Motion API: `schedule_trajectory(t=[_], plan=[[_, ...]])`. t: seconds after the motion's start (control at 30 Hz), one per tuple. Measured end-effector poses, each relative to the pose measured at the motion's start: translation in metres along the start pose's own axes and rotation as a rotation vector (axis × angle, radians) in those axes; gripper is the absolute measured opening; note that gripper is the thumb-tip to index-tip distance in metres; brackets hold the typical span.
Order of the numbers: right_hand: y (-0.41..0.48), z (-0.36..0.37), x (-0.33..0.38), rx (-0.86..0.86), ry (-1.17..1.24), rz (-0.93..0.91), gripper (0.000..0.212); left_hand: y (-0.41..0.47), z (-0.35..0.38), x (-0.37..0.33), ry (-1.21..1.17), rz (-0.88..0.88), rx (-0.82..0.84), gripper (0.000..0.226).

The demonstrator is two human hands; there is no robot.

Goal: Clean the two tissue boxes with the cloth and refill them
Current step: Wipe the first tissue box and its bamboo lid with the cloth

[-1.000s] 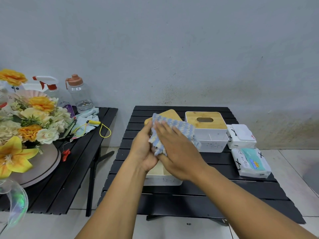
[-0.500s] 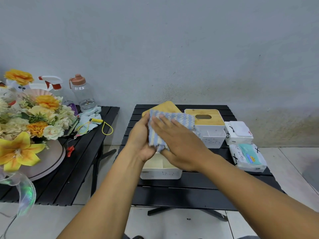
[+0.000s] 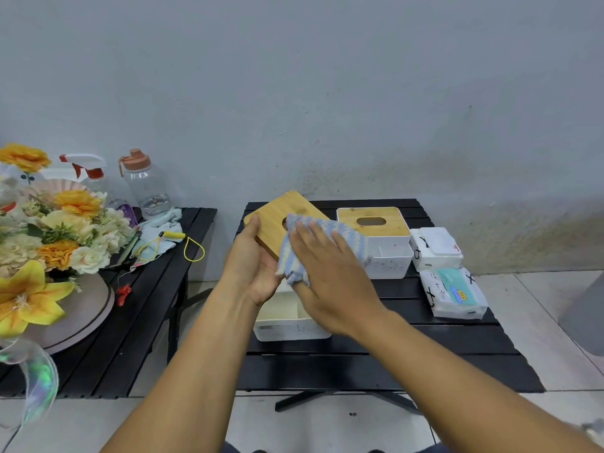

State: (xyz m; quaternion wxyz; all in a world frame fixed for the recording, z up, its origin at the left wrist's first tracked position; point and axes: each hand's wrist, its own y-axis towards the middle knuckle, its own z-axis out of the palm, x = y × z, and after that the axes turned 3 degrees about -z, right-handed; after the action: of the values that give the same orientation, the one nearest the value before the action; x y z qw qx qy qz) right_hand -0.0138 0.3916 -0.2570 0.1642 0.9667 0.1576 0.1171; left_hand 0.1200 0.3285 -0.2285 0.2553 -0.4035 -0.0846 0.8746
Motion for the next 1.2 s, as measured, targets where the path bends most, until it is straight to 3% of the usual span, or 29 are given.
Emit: schedule_trajectory(t=[0.1, 0.17, 0.3, 0.37, 0.47, 0.5, 0.6, 0.73, 0.87, 1.03, 1.2], plan=[[-0.02, 0.015, -0.002, -0.071, -0.029, -0.129, 0.073, 0.003, -0.007, -0.004, -0.068, 0.017, -0.058, 0.063], [-0.025, 0.02, -0.004, -0.112, 0.003, -0.112, 0.074, 0.004, -0.009, -0.002, -0.099, 0.057, -0.075, 0.057], [-0.01, 0.012, -0.004, -0.205, 0.376, 0.224, 0.071, 0.002, -0.006, 0.012, -0.085, 0.071, -0.076, 0.044], [0.001, 0.0, -0.009, -0.227, 0.559, 0.401, 0.061, 0.002, -0.009, 0.015, -0.045, 0.081, -0.068, 0.039], [0.011, -0.023, -0.022, -0.19, 0.89, 0.606, 0.025, 0.001, -0.016, 0.013, 0.083, 0.073, -0.048, 0.037], [0.013, -0.026, -0.025, -0.178, 0.93, 0.618, 0.033, 0.0, -0.017, 0.012, 0.127, 0.06, -0.042, 0.037], [0.018, -0.035, -0.027, -0.099, 0.899, 0.589, 0.031, -0.002, -0.017, 0.011, 0.271, 0.047, -0.015, 0.041], [0.031, -0.039, -0.03, -0.145, 0.804, 0.521, 0.027, -0.003, -0.01, 0.011, 0.431, 0.041, 0.067, 0.04], [0.036, -0.024, -0.037, -0.179, 0.473, 0.434, 0.021, -0.002, 0.0, 0.003, 0.567, 0.028, 0.125, 0.033], [0.037, -0.022, -0.047, -0.495, 0.555, 0.585, 0.019, -0.006, -0.011, 0.001, 0.953, 0.195, 0.14, 0.026], [0.034, -0.02, -0.048, -0.411, 0.469, 0.592, 0.032, 0.0, -0.023, -0.009, 1.169, 0.33, 0.202, 0.015]])
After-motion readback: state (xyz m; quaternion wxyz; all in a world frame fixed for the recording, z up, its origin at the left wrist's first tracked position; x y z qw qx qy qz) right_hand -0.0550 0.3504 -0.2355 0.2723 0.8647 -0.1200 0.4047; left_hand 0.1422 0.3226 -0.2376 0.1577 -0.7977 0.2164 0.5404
